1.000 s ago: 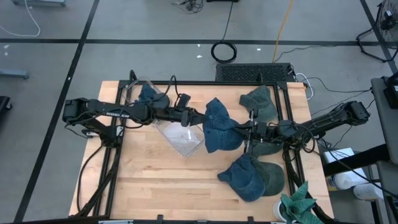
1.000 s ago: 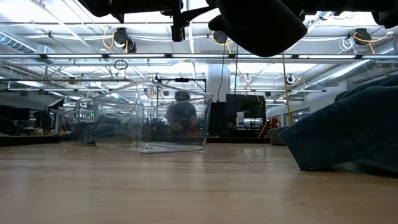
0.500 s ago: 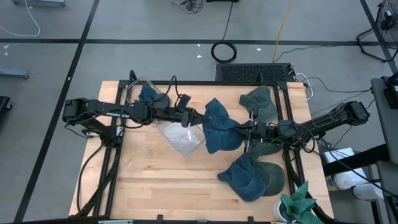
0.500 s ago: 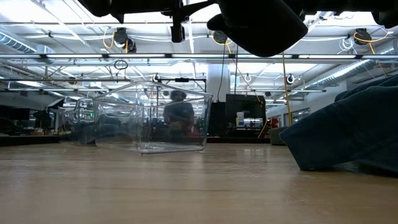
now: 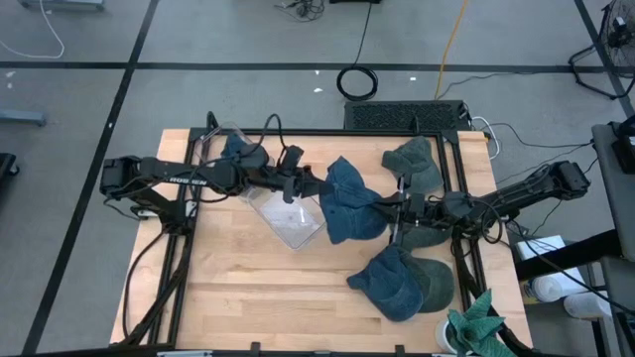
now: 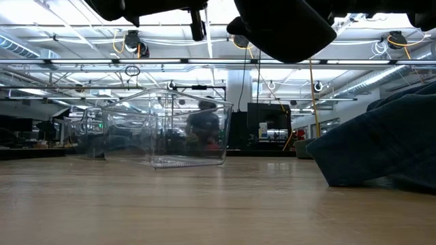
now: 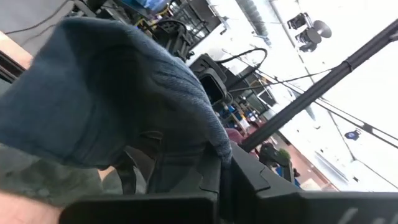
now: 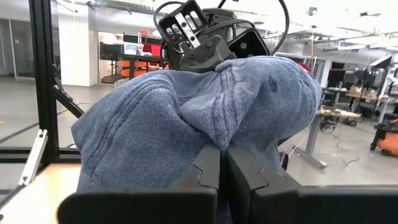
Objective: Pick & Place hat
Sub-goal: Put the top blue cap into the top transparent bin
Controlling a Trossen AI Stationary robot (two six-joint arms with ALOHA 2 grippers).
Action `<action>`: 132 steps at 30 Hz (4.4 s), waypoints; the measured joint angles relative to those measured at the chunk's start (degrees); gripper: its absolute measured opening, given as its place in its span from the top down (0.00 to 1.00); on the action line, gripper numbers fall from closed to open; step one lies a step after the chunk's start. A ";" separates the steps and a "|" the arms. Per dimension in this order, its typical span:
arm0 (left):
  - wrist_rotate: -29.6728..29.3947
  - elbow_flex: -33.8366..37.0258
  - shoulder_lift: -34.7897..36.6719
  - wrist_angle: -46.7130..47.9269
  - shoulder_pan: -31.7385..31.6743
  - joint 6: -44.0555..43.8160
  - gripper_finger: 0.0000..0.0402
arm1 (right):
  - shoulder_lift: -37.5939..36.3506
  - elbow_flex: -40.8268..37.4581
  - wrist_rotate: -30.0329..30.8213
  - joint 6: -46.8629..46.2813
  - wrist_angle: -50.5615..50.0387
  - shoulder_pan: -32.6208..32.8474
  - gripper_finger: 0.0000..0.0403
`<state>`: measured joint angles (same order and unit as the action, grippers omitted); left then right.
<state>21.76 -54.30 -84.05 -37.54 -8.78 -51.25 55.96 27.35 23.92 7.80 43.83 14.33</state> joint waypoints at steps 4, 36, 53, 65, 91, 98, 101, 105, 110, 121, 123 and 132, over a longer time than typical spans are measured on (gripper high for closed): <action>2.45 0.00 0.11 0.00 -0.26 -0.52 0.98 | 0.00 0.00 -0.02 -1.12 -0.41 0.00 0.88; 4.69 -39.77 0.63 84.66 -4.34 37.67 0.99 | -0.02 0.00 0.00 -4.12 -0.61 -0.11 0.32; -48.21 -61.02 0.66 119.59 -2.75 45.64 0.99 | -0.02 0.00 0.00 -4.12 -0.61 -0.11 0.33; -61.25 -60.02 0.57 127.60 -4.97 71.76 0.99 | -0.02 0.00 0.00 -4.14 -0.61 -0.11 0.34; -74.84 -37.11 -0.09 127.56 -1.92 118.96 0.99 | -0.02 0.00 0.02 -4.14 -2.05 -0.13 0.34; -73.29 -31.09 -0.09 127.52 1.84 111.81 0.99 | -0.02 0.00 0.02 -4.14 -2.05 -0.13 0.34; -71.09 -30.51 -0.09 127.50 4.08 109.70 0.99 | -0.02 0.00 0.02 -4.14 -2.05 -0.13 0.34; -67.51 -30.49 -0.09 127.31 6.79 108.44 0.98 | -0.02 0.00 0.02 -4.14 -2.05 -0.13 0.34; -66.72 -30.49 -0.09 126.64 9.29 107.65 0.98 | 0.00 0.00 0.02 -4.14 -2.05 -0.13 0.34; -71.02 -30.49 -0.09 126.11 10.79 110.82 0.98 | -0.01 0.00 0.04 -4.15 -2.05 -0.14 0.34; -70.86 -30.49 -0.09 126.01 10.80 110.88 0.99 | 0.00 0.00 0.04 -4.15 -2.07 -0.15 0.34; -70.38 -30.49 -0.07 125.77 13.02 110.62 0.99 | -0.01 0.00 0.04 -4.14 -2.05 -0.15 0.34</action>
<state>-48.62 -84.79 -84.12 88.23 4.24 59.37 55.95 27.35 23.97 3.66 41.78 14.18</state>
